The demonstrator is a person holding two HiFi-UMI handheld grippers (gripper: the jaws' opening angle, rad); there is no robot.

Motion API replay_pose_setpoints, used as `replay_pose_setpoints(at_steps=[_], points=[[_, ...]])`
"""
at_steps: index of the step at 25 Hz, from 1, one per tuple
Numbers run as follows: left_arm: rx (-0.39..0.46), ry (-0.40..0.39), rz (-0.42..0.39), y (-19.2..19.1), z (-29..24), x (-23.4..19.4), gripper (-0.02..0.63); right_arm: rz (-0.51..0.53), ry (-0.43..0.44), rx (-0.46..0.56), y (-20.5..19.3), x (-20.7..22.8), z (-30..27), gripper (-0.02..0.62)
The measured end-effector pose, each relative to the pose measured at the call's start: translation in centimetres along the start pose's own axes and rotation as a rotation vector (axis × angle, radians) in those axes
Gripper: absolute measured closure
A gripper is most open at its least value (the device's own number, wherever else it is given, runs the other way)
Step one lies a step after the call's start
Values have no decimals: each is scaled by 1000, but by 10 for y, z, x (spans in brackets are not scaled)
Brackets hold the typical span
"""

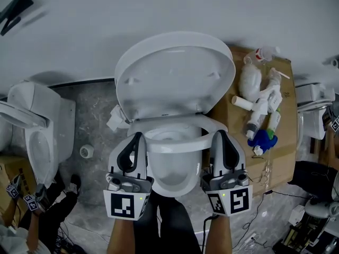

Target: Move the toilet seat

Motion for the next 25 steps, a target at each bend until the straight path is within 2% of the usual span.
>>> replay_pose_setpoints(at_steps=[17, 21, 25], points=[[8, -3, -15, 7, -25, -17, 597, -6, 22, 21, 7, 4, -33, 583], [-8, -1, 18, 5, -29, -20, 597, -2, 25, 28, 8, 4, -40, 583], [-5, 1, 15, 6, -35, -24, 597, 5, 30, 32, 10, 4, -49, 583]])
Point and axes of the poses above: the fingertips, and each gripper's own axes: z backward along the fingers, x to its right, y out of its top, the point moved 5 cm from there along z, backward along the fingers, and after that the axes turned 9 degrees about -y, right-handed, at the moved point
